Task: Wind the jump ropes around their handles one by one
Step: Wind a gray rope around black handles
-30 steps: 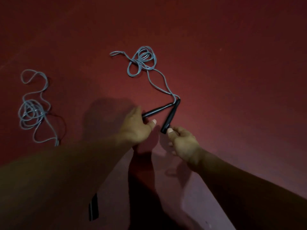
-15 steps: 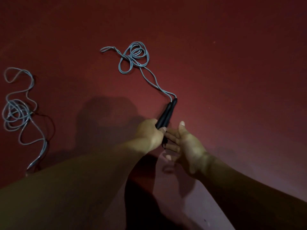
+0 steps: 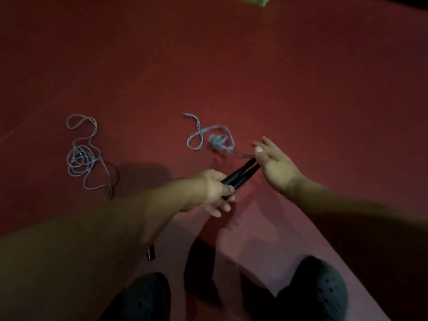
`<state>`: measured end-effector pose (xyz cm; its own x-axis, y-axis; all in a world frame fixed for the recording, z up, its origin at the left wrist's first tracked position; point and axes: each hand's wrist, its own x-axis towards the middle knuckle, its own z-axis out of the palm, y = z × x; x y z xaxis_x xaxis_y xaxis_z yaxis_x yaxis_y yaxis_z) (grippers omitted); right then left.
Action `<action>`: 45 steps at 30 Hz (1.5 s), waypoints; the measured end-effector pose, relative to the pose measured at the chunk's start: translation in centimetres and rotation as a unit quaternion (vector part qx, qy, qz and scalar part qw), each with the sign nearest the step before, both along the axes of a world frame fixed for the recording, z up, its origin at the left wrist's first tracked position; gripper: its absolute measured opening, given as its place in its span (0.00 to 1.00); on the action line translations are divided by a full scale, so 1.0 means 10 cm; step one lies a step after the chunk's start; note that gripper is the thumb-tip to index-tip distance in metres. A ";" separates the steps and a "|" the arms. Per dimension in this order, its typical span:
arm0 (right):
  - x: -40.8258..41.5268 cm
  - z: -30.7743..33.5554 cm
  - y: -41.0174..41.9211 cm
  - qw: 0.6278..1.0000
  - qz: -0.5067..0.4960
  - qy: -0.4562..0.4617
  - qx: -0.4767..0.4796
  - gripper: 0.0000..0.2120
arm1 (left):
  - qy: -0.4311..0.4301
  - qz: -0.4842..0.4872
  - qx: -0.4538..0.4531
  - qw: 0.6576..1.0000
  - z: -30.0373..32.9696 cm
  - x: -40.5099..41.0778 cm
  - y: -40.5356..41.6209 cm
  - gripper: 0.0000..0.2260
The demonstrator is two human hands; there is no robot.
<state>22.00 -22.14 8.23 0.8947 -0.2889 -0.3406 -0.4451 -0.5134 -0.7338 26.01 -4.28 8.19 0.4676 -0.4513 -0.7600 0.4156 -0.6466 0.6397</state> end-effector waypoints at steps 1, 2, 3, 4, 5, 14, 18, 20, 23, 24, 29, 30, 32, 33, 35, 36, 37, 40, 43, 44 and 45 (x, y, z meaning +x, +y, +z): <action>-0.05 0.26 0.03 1.000 0.013 0.003 -0.008 0.19 | -0.001 -0.008 -0.013 1.000 0.28 -0.07 0.02 0.05; -0.14 0.52 0.08 1.000 0.019 0.011 -0.011 0.18 | -0.009 -0.005 -0.027 1.000 0.55 -0.15 0.06 0.05; -0.25 0.75 0.14 1.000 0.016 0.016 -0.016 0.18 | -0.014 0.001 -0.045 0.999 0.81 -0.23 0.10 0.06; -0.38 0.98 0.21 1.000 0.007 0.010 -0.015 0.18 | -0.013 0.010 -0.062 0.998 1.08 -0.32 0.16 0.06; -0.55 1.21 0.29 1.000 -0.011 0.002 -0.006 0.19 | -0.003 0.024 -0.084 0.996 1.33 -0.44 0.24 0.08; -1.86 2.07 0.66 0.989 -0.038 0.018 0.145 0.18 | -0.006 0.023 -0.097 0.995 2.48 -1.26 0.60 0.11; -2.00 2.28 0.56 0.975 0.016 0.055 0.213 0.15 | -0.007 0.100 -0.115 0.988 2.65 -1.54 0.63 0.10; -1.99 2.37 0.55 0.975 0.003 0.023 0.219 0.13 | -0.016 0.169 -0.132 0.977 2.74 -1.58 0.60 0.10; -1.87 2.41 0.71 0.971 -0.088 -0.054 0.213 0.13 | -0.060 0.347 -0.204 0.913 2.81 -1.57 0.48 0.16; -1.83 2.39 0.79 0.968 -0.124 -0.085 0.202 0.14 | -0.076 0.392 -0.244 0.884 2.78 -1.62 0.47 0.20; -1.69 2.34 1.11 0.958 -0.186 -0.201 0.087 0.09 | -0.097 0.437 -0.264 0.854 2.56 -1.82 0.35 0.58; -1.69 2.36 1.15 0.955 -0.191 -0.211 0.080 0.08 | -0.072 0.439 -0.258 0.858 2.54 -1.84 0.35 0.60; -1.66 2.38 1.20 0.951 -0.200 -0.215 0.101 0.08 | -0.019 0.436 -0.250 0.864 2.47 -1.84 0.34 0.51; -1.65 2.40 1.22 0.949 -0.202 -0.211 0.116 0.08 | -0.015 0.412 -0.253 0.875 2.48 -1.83 0.32 0.39; -1.62 2.42 1.25 0.947 -0.190 -0.197 0.166 0.09 | -0.031 0.374 -0.249 0.893 2.48 -1.82 0.27 0.12; -1.63 2.44 1.26 0.947 -0.175 -0.187 0.196 0.10 | -0.042 0.373 -0.243 0.895 2.47 -1.79 0.26 0.09; -1.63 2.46 1.27 0.946 -0.157 -0.176 0.224 0.12 | -0.050 0.383 -0.233 0.892 2.47 -1.77 0.26 0.09; -1.63 2.53 1.30 0.934 -0.121 -0.157 0.298 0.13 | -0.058 0.416 -0.237 0.876 2.49 -1.63 0.33 0.11; -1.60 2.51 1.30 0.925 -0.103 -0.163 0.328 0.11 | -0.032 0.448 -0.253 0.857 2.56 -1.50 0.37 0.12; -1.59 2.49 1.30 0.929 -0.098 -0.163 0.318 0.10 | -0.018 0.452 -0.262 0.852 2.59 -1.48 0.37 0.13; -1.59 2.48 1.30 0.934 -0.093 -0.157 0.308 0.09 | -0.005 0.454 -0.270 0.849 2.62 -1.46 0.38 0.13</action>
